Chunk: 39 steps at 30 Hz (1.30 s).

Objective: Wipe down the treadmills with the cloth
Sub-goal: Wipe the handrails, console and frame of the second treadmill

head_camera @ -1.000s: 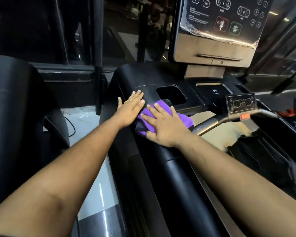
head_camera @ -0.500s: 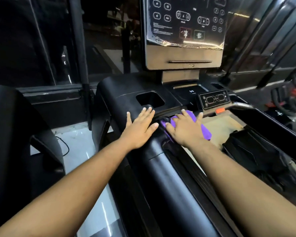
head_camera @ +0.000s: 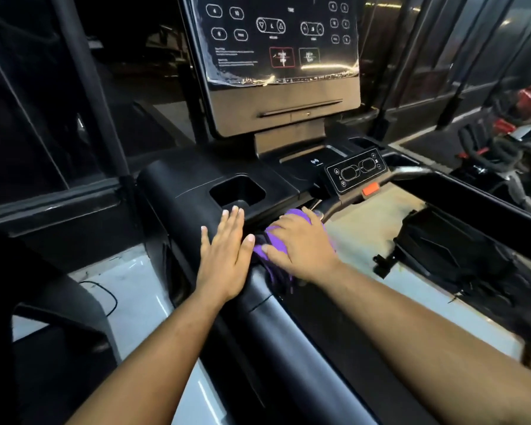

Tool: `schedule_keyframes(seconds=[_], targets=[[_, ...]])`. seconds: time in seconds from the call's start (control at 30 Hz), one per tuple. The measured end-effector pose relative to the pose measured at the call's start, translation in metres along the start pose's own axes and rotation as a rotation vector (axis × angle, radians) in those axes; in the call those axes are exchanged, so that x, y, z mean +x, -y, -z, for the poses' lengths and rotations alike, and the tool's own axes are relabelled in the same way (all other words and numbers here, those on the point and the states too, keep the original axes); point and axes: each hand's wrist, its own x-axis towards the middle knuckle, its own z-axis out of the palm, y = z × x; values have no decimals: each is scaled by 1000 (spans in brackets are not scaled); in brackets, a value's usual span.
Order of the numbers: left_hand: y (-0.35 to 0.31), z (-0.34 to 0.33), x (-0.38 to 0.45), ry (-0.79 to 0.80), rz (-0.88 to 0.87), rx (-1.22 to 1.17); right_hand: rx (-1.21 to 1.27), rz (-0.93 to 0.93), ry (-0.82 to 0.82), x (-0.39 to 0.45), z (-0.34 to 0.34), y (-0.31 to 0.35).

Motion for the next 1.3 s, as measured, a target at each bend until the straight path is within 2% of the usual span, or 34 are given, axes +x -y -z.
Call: schedule_keyframes(seconds=[0.03,0.1,0.27,0.4,0.47,0.57,0.67,0.7,0.83,1.0,1.03,1.13,1.23,1.27,1.3], targets=[[0,-1,1,1,1,-1,42,21,-78,-14,-9,-5],[-2,-1,5,-1,-3,5,43,79,-101,-15,-14,-20],[-1,2,6,18,-1,17,-60,81,121,38,21,-23],[-3,-1,4,8,3,14,73,-27,-136,-5,-9,-24],[-3,-2,5,2,2,14,119,-33,-179,-26,-24,-32],[-1,1,6,-13,8,26,26,25,-99,2,-10,-47],[1,0,4,-5,4,36,-105,13,148,39,16,-47],[2,-1,1,-10,2,34,-115,15,150,41,14,-45],[0,0,1,-28,-16,-4,98,-170,-128,10,-9,-50],[0,1,3,-27,-29,-24,227,-450,-121,13,-5,-35],[1,0,1,-25,-29,-26,209,-436,-126,9,-6,-21],[4,0,-1,-27,-32,-43,265,-200,-94,-16,-11,24],[3,-1,1,-25,-47,-32,234,0,-50,-21,-10,7],[4,-1,1,-24,-50,-25,173,-8,-50,-14,-9,-6],[4,-2,1,-24,-51,-19,152,-91,-41,-6,-7,-19]])
